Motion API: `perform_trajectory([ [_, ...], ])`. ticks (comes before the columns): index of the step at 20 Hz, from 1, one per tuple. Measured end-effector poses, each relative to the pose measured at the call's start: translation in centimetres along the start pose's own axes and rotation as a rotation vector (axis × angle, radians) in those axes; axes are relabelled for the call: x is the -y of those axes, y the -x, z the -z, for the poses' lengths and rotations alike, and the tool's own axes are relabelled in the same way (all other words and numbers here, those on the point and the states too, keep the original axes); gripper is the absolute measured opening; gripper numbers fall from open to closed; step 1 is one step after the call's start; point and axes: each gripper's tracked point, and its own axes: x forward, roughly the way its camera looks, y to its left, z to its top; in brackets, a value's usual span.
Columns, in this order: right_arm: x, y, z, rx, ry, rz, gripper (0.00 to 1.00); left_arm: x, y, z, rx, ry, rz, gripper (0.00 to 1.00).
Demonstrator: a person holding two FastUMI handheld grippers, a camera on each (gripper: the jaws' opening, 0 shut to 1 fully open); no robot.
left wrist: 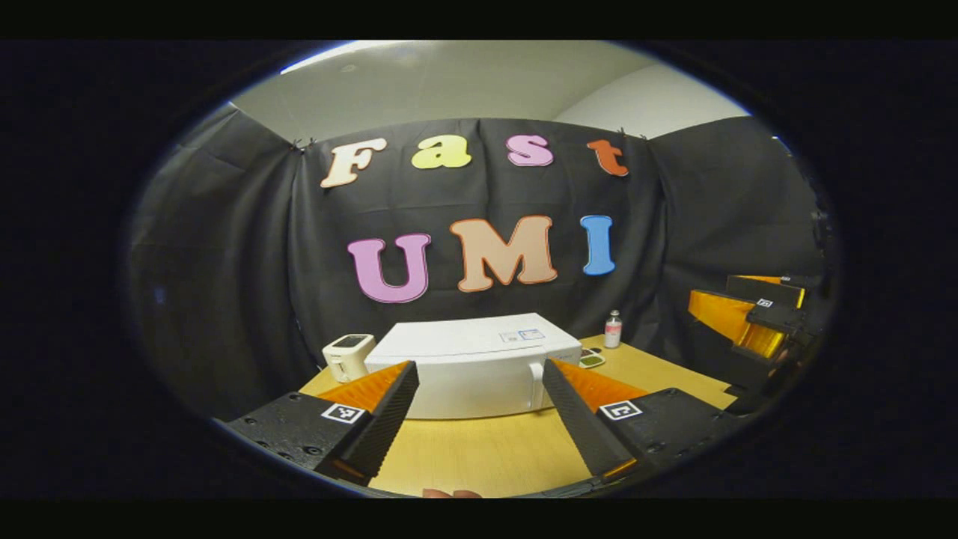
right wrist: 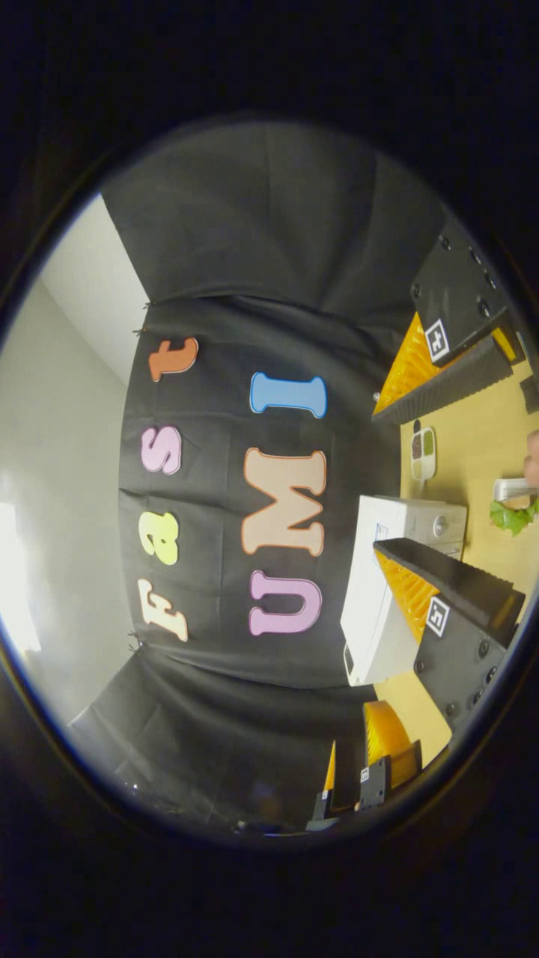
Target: Open the microwave oven with the left hand, put the food in, and close the microwave oven.
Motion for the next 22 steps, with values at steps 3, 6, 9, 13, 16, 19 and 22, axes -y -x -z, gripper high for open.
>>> perform_trajectory([
  [3, 0.4, 0.1, 0.1, -0.002, -0.005, -0.002, 0.96, 0.4, -1.7, 1.4, -0.016, 0.023, 0.003, 0.98],
  [6, 1.1, 0.5, 0.2, -0.009, -0.006, 0.004, 0.96, 1.4, -4.1, 3.4, -0.035, 0.039, 0.011, 1.00],
  [9, 2.2, 1.1, 0.6, -0.024, -0.001, 0.017, 0.96, 2.9, -7.4, 5.4, -0.045, 0.034, 0.035, 0.98],
  [13, 4.3, 1.9, 0.7, -0.039, 0.015, 0.057, 0.97, 5.3, -12.1, 8.9, -0.077, 0.030, 0.066, 1.00],
  [16, 6.2, 2.9, 0.8, -0.051, 0.049, 0.101, 0.96, 6.8, -15.2, 12.7, -0.148, 0.005, 0.077, 0.98],
  [19, 8.2, 4.1, 0.8, -0.060, 0.075, 0.147, 0.96, 8.2, -17.7, 15.9, -0.219, 0.026, 0.089, 0.98],
  [22, 10.0, 5.0, 1.0, -0.081, 0.081, 0.193, 0.96, 8.6, -19.8, 18.6, -0.271, 0.011, 0.077, 0.96],
])
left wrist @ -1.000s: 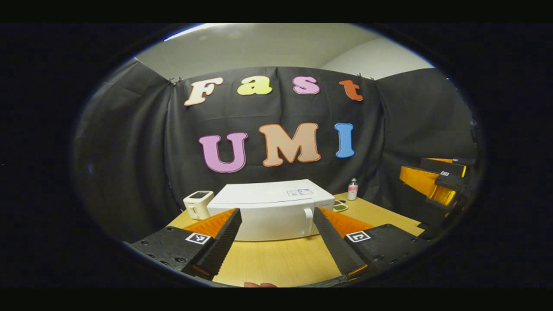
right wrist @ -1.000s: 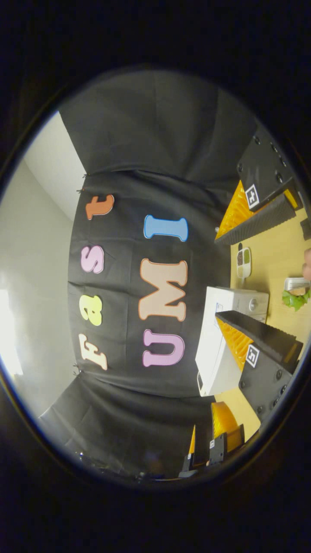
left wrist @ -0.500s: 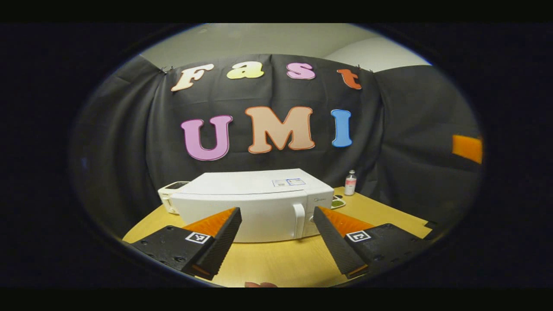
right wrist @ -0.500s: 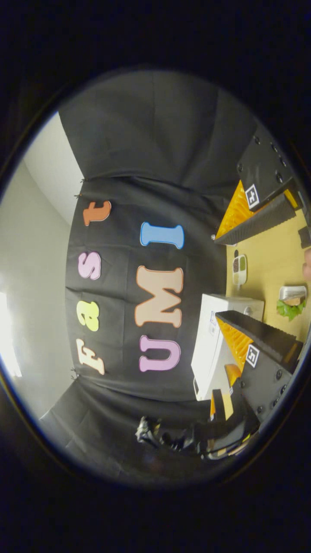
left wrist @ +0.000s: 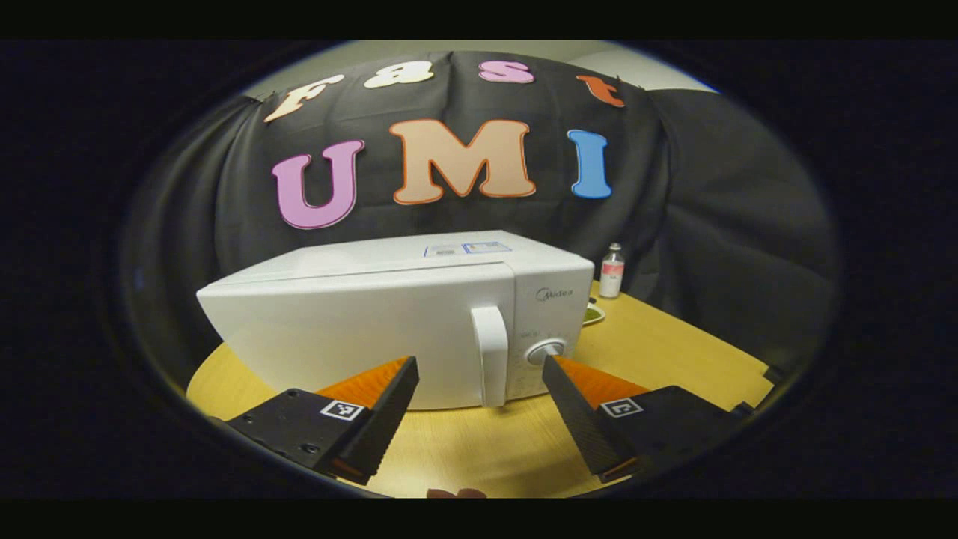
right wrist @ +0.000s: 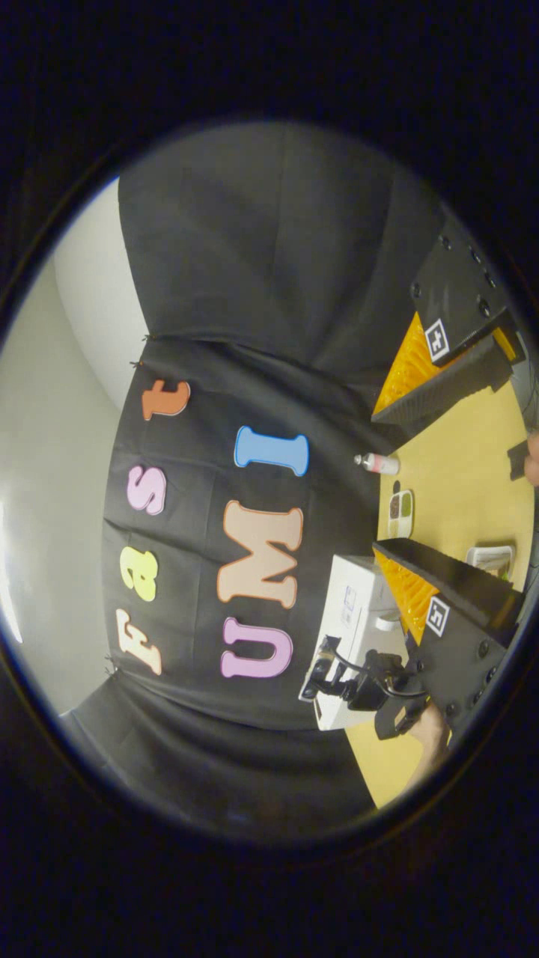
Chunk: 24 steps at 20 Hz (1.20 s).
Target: Open the microwave oven with the left hand, put the food in, and close the microwave oven.
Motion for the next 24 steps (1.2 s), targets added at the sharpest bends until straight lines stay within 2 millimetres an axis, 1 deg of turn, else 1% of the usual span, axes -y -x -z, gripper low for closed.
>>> perform_trajectory([
  [1, 0.5, 0.1, 0.2, -0.004, 0.004, 0.012, 0.96, 0.0, -0.6, 0.4, -0.009, 0.007, -0.002, 0.99],
  [4, 1.0, 0.4, 0.9, -0.023, 0.027, 0.024, 0.96, 0.5, -2.1, 1.2, -0.039, 0.019, -0.005, 0.99],
  [7, 1.2, 0.5, 1.4, -0.035, 0.035, 0.023, 0.97, 1.1, -2.8, 0.9, -0.029, 0.013, 0.015, 0.96],
  [9, 1.3, 0.5, 1.3, -0.032, 0.029, 0.026, 0.97, 3.0, -3.1, 1.5, -0.054, 0.006, 0.093, 0.87],
  [10, 1.3, 0.4, 1.3, -0.033, 0.028, 0.027, 0.97, 2.5, -2.8, 1.4, -0.049, -0.020, 0.067, 0.71],
  [11, 1.3, 0.3, 1.4, -0.033, 0.027, 0.026, 0.97, 0.9, -3.5, 1.3, -0.037, -0.049, 0.004, 0.61],
  [12, 1.4, 0.3, 1.3, -0.032, 0.029, 0.027, 0.97, 0.9, -4.0, 1.6, -0.045, -0.038, 0.012, 0.41],
  [13, 1.4, 0.3, 1.3, -0.029, 0.030, 0.029, 0.97, 1.2, -3.6, 1.2, -0.017, -0.024, 0.018, 0.21],
  [15, 1.4, 0.5, 1.2, -0.027, 0.026, 0.027, 0.97, 1.4, -3.3, 1.3, -0.011, 0.014, 0.052, 0.17],
  [16, 1.4, 0.5, 1.2, -0.027, 0.024, 0.028, 0.97, 1.3, -3.2, 1.0, 0.005, 0.029, 0.062, 0.12],
  [17, 1.4, 0.5, 1.3, -0.027, 0.020, 0.029, 0.97, 1.3, -3.3, 1.2, -0.005, 0.024, 0.072, 0.10],
  [18, 1.3, 0.5, 1.2, -0.027, 0.013, 0.028, 0.97, 1.4, -3.1, 1.5, -0.026, 0.011, 0.075, 0.03],
  [20, 1.0, 0.4, 1.1, -0.024, 0.000, 0.019, 0.97, 1.4, -3.1, 1.2, -0.022, 0.004, 0.092, 0.00],
  [22, 0.6, 0.1, 0.9, -0.016, 0.000, 0.011, 0.97, 1.4, -2.9, 1.5, -0.047, 0.019, 0.108, 0.00],
  [23, 0.4, 0.0, 0.8, -0.012, 0.001, 0.007, 0.97, 1.6, -2.6, 2.0, -0.071, 0.030, 0.117, 0.01],
  [24, 0.3, -0.1, 0.6, -0.007, 0.003, 0.005, 0.97, 1.6, -1.3, 2.6, -0.073, 0.043, 0.124, 0.01],
])
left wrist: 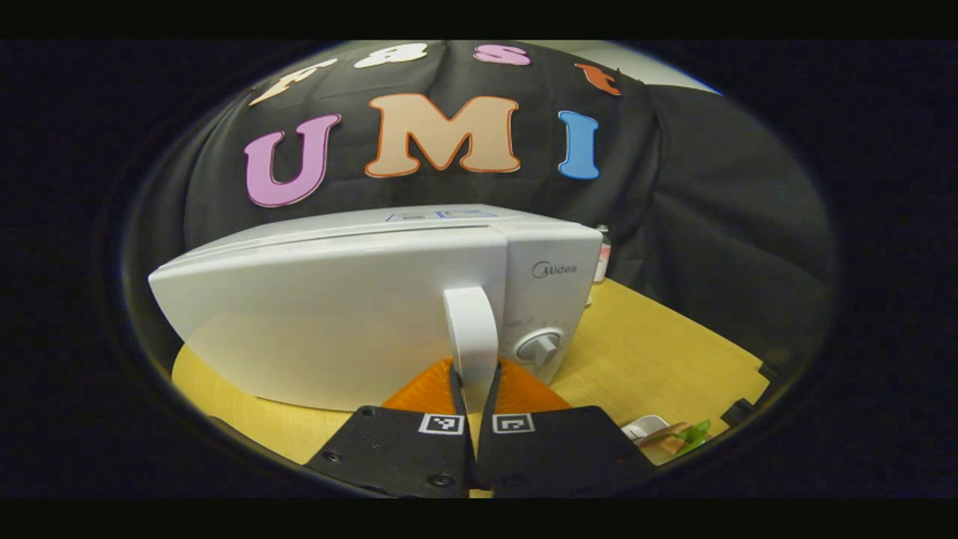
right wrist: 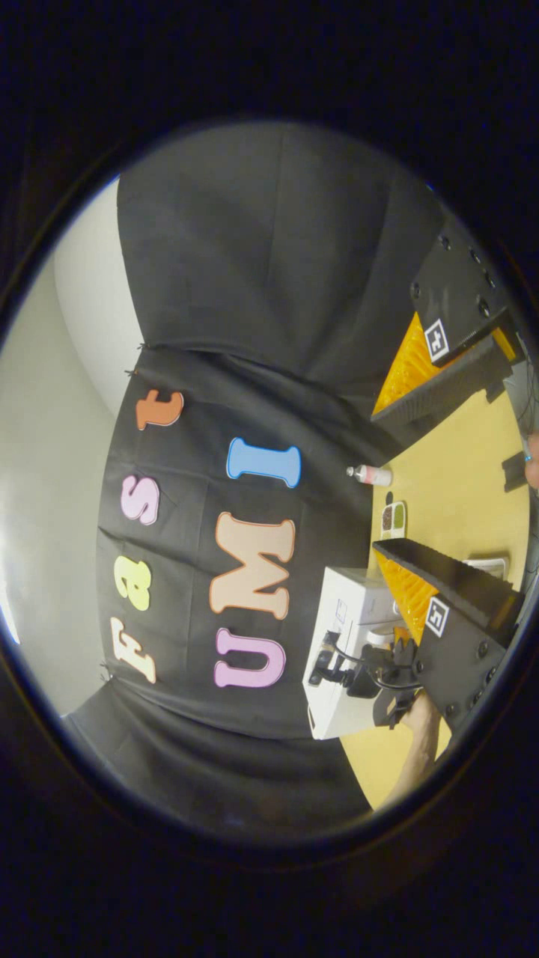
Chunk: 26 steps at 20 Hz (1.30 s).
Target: Open the microwave oven with the left hand, put the food in, and close the microwave oven.
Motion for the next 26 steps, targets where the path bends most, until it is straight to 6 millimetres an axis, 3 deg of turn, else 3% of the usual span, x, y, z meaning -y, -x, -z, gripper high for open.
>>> perform_trajectory([
  [2, 0.0, -0.4, 0.0, 0.008, -0.007, 0.004, 0.97, 0.3, 2.5, -0.2, 0.056, -0.042, 0.027, 0.00],
  [8, -2.4, -2.0, 0.5, 0.009, -0.039, -0.057, 0.97, -0.1, 9.4, 3.6, -0.004, -0.027, 0.145, 0.00],
  [11, -4.3, -2.7, 0.6, 0.021, -0.055, -0.088, 0.97, -1.5, 13.4, 5.2, -0.023, -0.044, 0.153, 0.00],
  [14, -6.6, -3.4, 1.0, 0.028, -0.040, -0.113, 0.97, -4.1, 17.6, 7.2, -0.053, -0.026, 0.096, 0.00],
  [19, -12.4, -2.9, 1.9, 0.017, -0.062, -0.232, 0.97, -9.6, 23.4, 9.5, -0.081, -0.042, -0.026, 0.00],
  [24, -14.9, -2.7, 3.1, 0.004, 0.008, -0.248, 0.97, -16.1, 26.8, 10.5, -0.067, 0.059, -0.207, 0.00],
  [26, -15.5, -2.6, 3.8, -0.008, -0.008, -0.249, 0.97, -17.6, 27.6, 11.1, -0.073, 0.085, -0.268, 0.03],
])
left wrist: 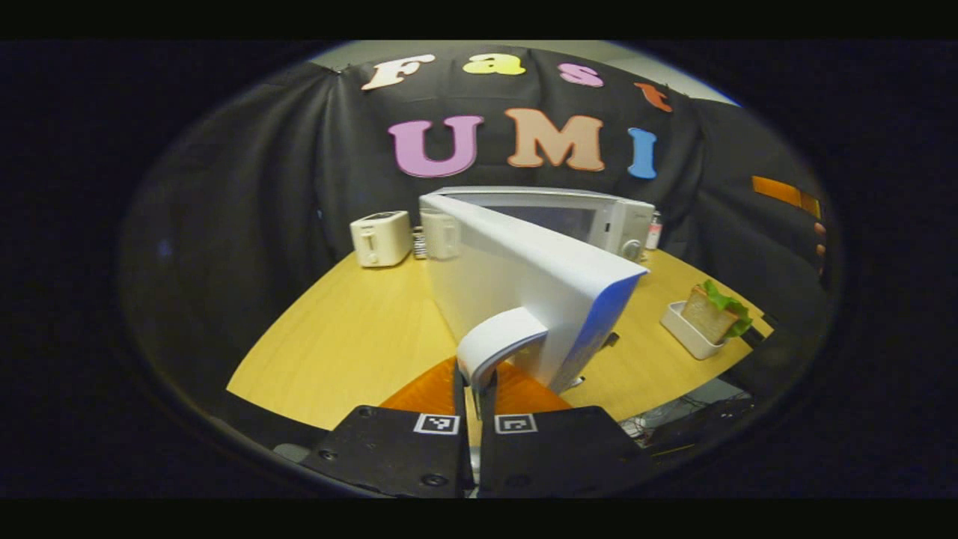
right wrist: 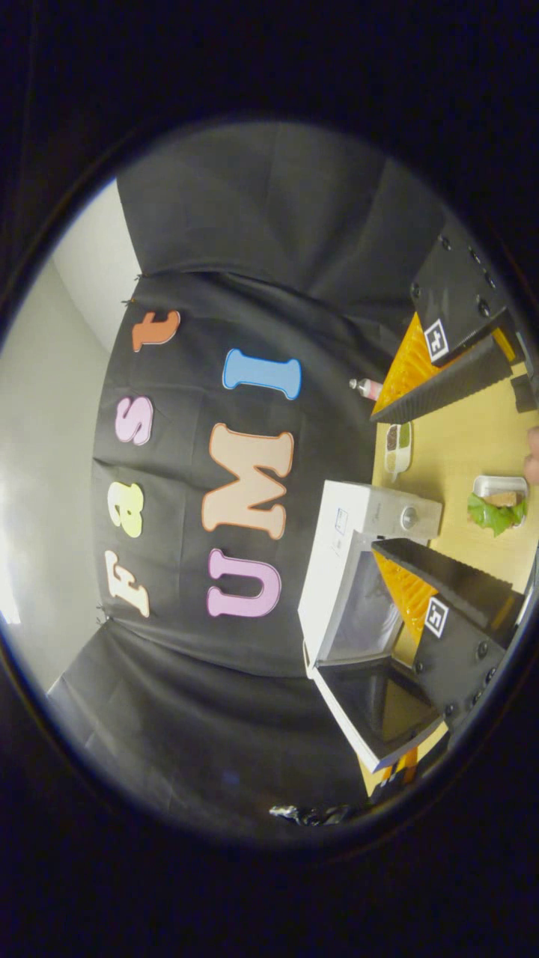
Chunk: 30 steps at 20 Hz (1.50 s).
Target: Open the microwave oven with the left hand, put the food in, and close the microwave oven.
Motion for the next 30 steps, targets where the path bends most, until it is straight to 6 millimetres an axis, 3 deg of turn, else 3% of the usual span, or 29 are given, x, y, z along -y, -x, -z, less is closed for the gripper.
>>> perform_trajectory([
  [3, -0.5, 0.3, 1.3, -0.025, -0.035, -0.001, 0.97, -0.9, 0.0, 0.4, -0.027, 0.074, 0.011, 0.17],
  [5, -0.7, 0.5, 2.4, -0.045, -0.031, -0.002, 0.97, -2.1, 0.3, 0.2, -0.018, 0.073, -0.013, 0.58],
  [7, -0.7, 0.8, 3.8, -0.072, -0.024, -0.001, 0.97, -2.0, 0.6, -0.3, 0.018, 0.044, -0.004, 1.00],
  [13, -0.8, 0.7, 9.1, -0.184, -0.027, -0.012, 0.97, -1.6, 1.9, -1.9, 0.072, 0.020, 0.002, 1.00],
  [17, -1.3, 0.3, 13.0, -0.278, -0.028, -0.034, 0.98, -1.3, 4.1, -2.7, 0.088, 0.039, 0.010, 1.00],
  [20, -1.5, -0.2, 16.6, -0.362, -0.026, -0.042, 0.98, -1.1, 6.0, -4.5, 0.152, 0.062, 0.016, 1.00],
  [23, -1.4, -0.7, 19.7, -0.427, -0.005, -0.034, 0.98, -1.8, 7.8, -7.0, 0.212, 0.075, -0.009, 1.00],
  [30, -1.6, -1.7, 26.3, -0.589, 0.007, -0.041, 0.98, -3.9, 12.1, -16.8, 0.436, 0.025, -0.069, 0.99],
])
